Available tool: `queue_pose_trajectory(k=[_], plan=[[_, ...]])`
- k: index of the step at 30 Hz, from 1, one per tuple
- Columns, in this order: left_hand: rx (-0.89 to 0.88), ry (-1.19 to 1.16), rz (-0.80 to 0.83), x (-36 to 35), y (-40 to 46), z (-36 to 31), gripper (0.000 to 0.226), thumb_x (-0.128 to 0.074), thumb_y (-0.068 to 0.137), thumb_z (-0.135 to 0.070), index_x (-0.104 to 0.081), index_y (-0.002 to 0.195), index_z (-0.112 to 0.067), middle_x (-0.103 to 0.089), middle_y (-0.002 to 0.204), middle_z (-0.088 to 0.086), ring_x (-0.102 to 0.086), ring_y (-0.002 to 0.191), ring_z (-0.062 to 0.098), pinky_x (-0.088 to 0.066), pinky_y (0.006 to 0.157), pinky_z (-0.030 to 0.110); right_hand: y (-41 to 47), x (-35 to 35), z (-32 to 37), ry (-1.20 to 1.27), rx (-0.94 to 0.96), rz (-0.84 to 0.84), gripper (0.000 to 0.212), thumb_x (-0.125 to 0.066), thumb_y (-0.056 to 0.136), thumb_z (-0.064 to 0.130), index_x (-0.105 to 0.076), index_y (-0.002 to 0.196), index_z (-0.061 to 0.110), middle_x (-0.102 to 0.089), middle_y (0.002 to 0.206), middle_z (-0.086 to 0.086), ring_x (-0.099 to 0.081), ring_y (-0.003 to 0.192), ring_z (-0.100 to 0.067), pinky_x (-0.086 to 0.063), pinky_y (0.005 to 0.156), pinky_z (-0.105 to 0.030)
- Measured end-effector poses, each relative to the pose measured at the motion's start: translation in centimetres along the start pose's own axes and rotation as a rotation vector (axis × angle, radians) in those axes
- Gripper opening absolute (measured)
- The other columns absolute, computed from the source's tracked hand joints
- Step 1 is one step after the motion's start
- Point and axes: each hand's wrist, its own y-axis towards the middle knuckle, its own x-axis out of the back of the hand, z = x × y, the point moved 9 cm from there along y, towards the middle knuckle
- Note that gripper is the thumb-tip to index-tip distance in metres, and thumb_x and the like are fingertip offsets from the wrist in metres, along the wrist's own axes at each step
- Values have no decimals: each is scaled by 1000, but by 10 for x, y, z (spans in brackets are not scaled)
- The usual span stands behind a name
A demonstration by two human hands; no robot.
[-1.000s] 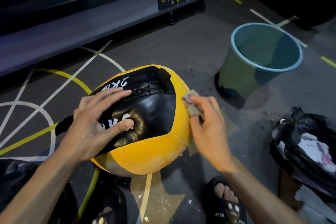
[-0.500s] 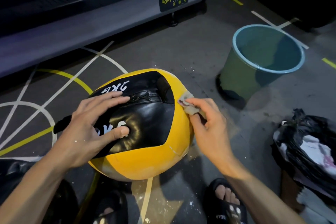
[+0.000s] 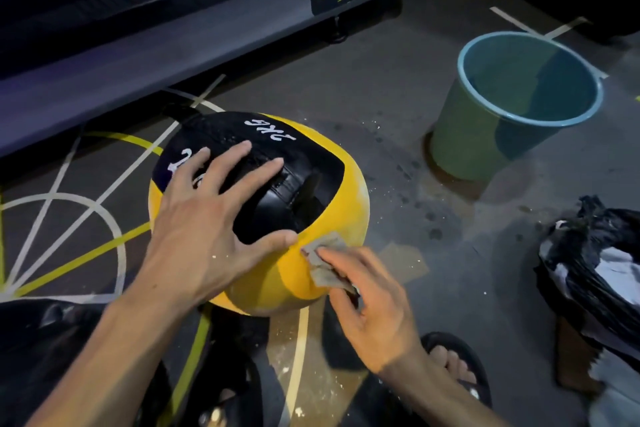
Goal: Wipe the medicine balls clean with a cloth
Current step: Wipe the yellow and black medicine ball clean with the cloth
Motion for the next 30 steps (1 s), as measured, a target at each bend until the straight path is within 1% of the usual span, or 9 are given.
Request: queue_pose_trajectory(k=[3, 6, 8, 10, 13, 20, 22, 26, 30], plan=[[47, -30, -67, 0, -3, 5, 86, -48, 75, -90, -44, 148, -45, -32, 163, -10, -23, 149, 39, -29, 118, 60, 1, -8, 14, -165, 155, 103, 44, -58, 94, 14, -54, 135, 27, -53, 126, 7, -62, 108, -15, -56, 88, -28], [66, -77, -101, -1, -6, 13, 84, -52, 74, -87, -49, 143, -41, -35, 160, -10, -24, 147, 38, -30, 118, 59, 6, -12, 17, -211, 231, 160, 38, -58, 94, 17, -55, 131, 23, -53, 124, 4, -59, 106, -17, -53, 88, -26], [82, -129, -90, -1, -9, 22, 84, -54, 72, -87, -50, 143, -41, -33, 160, -13, -21, 148, 35, -30, 117, 58, 22, -1, 3, -196, 203, 103, 31, -62, 96, 16, -61, 127, 18, -55, 123, 2, -59, 104, -13, -51, 89, -22], [93, -157, -85, -2, -12, 29, 84, -55, 72, -86, -49, 143, -41, -31, 160, -15, -19, 149, 33, -30, 117, 57, 51, 22, -23, -157, 65, -17, 30, -67, 95, 9, -67, 125, 15, -59, 117, 1, -59, 100, -6, -50, 85, -20], [92, -185, -85, -2, -16, 32, 84, -57, 72, -85, -49, 143, -40, -30, 160, -16, -20, 149, 33, -31, 116, 58, 79, 37, -35, -98, -55, -158, 35, -70, 91, -3, -70, 122, 13, -64, 112, 1, -61, 99, -3, -53, 82, -26], [58, -237, -81, 0, -26, 44, 82, -61, 68, -82, -52, 138, -41, -31, 158, -18, -22, 148, 31, -28, 116, 53, 33, -15, 29, -115, 211, 166, 40, -62, 94, 9, -65, 133, 17, -55, 126, -1, -55, 115, -14, -52, 94, -28], [61, -251, -78, 0, -29, 49, 82, -62, 68, -82, -52, 138, -41, -31, 158, -19, -22, 148, 30, -27, 115, 50, 52, -10, 18, -102, 216, 145, 38, -63, 92, 5, -68, 129, 14, -57, 122, -2, -55, 109, -11, -50, 89, -22], [75, -281, -66, 3, -30, 52, 81, -63, 66, -83, -51, 136, -45, -30, 156, -22, -21, 147, 29, -27, 111, 48, 92, 13, -17, -67, -21, -92, 38, -62, 94, -3, -71, 126, 16, -59, 114, 2, -59, 94, -4, -44, 75, -13], [65, -302, -44, 4, -34, 55, 79, -68, 60, -80, -52, 130, -48, -31, 154, -24, -24, 141, 28, -34, 101, 48, 56, -4, 9, -73, 57, -4, 38, -58, 96, 9, -67, 132, 19, -56, 123, 3, -57, 107, -9, -52, 84, -21]])
